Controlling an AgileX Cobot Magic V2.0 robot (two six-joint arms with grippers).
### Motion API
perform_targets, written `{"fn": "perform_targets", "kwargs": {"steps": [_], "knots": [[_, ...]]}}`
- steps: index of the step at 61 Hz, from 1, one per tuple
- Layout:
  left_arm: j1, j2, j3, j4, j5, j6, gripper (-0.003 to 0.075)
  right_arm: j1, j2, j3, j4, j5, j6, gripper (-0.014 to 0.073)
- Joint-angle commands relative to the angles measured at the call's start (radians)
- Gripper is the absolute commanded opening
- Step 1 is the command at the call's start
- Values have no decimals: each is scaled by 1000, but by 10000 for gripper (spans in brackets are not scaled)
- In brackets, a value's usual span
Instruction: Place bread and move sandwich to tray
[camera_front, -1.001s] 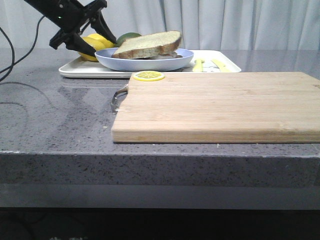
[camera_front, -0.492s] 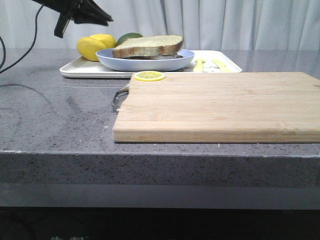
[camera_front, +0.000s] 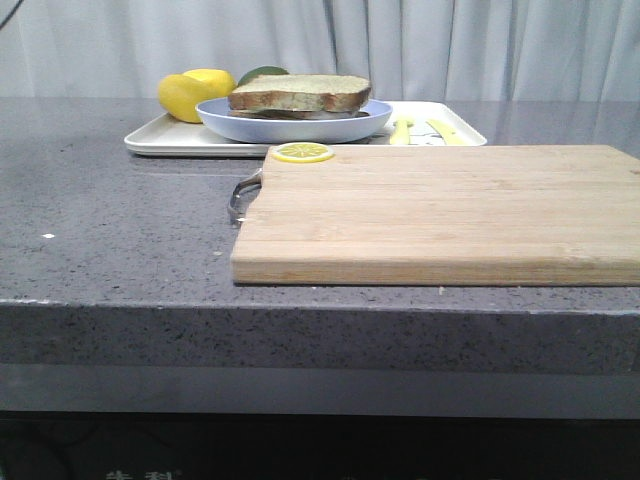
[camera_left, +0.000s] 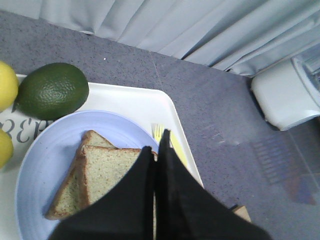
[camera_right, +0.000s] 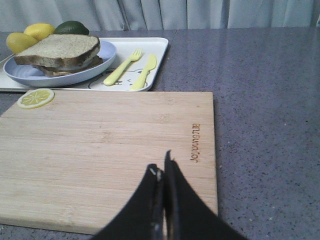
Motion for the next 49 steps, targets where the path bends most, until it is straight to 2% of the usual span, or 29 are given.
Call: {"fn": "perform_targets", "kwargs": {"steps": [1,11,20,26,37,49], "knots": [[-48,-117,-80,35,-6,-3,-20,1,7,-29,7,-78,-2,-60],[-148,-223,95,227,-6,-3,-20,1,7,-29,7,-78,-2,-60],[-238,-382,414,501,-6,6,-20,1,7,-29,7,-78,-2,-60],[-264,-481,584,642,-8,6,-20,1,7,-29,7,-78,-2,-60],[-239,-668,841,724,-66,-15,-20,1,7,-29,7,-78,-2,-60],[-185,-863,1147,759,-210,-42,-20,1,7,-29,7,-78,-2,-60]]}}
